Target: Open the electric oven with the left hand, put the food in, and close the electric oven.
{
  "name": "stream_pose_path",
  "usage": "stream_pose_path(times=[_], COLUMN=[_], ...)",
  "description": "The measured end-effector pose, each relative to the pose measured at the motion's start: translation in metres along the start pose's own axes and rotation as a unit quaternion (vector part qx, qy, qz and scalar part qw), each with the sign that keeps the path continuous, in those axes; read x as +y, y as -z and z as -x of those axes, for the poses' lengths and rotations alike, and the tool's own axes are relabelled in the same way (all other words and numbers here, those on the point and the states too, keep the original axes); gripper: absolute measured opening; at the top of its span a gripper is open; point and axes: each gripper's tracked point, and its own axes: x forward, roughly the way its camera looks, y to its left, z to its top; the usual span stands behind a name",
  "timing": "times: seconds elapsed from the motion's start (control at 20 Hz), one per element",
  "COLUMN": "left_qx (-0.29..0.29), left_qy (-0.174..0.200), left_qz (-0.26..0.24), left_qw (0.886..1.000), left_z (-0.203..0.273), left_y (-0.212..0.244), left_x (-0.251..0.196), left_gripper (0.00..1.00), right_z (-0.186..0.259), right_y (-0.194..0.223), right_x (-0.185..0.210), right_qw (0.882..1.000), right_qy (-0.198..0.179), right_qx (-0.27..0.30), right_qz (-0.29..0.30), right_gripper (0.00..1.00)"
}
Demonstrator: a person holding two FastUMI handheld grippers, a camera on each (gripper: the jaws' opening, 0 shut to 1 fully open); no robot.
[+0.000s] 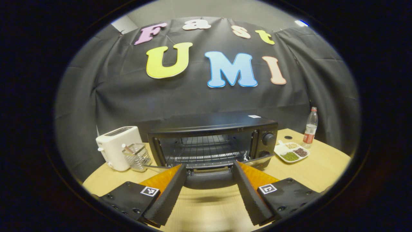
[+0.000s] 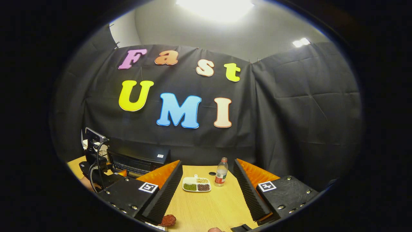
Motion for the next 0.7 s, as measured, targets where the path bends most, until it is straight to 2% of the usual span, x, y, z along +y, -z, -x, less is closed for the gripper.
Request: stream_pose_path(times=[0.5, 0.6, 0.7], left_qx=[0.054, 0.068, 0.077], left_qy=[-0.007, -0.01, -0.009], left_qz=[-0.005, -0.008, -0.006], left_qw=[0.999, 0.998, 0.997], left_z=[0.021, 0.022, 0.026], left_y=[0.057, 0.072, 0.083], left_x=[-0.008, -0.008, -0.011], left_gripper=[1.0, 0.96, 1.0], right_z=[0.006, 0.007, 0.008], right_y=[0.011, 0.011, 0.012], right_x=[-0.014, -0.014, -0.012], right_qw=[1.0, 1.0, 1.0], right_qy=[-0.002, -0.007, -0.014], right_qx=[0.016, 0.018, 0.02], right_qz=[0.004, 0.01, 0.016], right_gripper=[0.97, 0.97, 0.97])
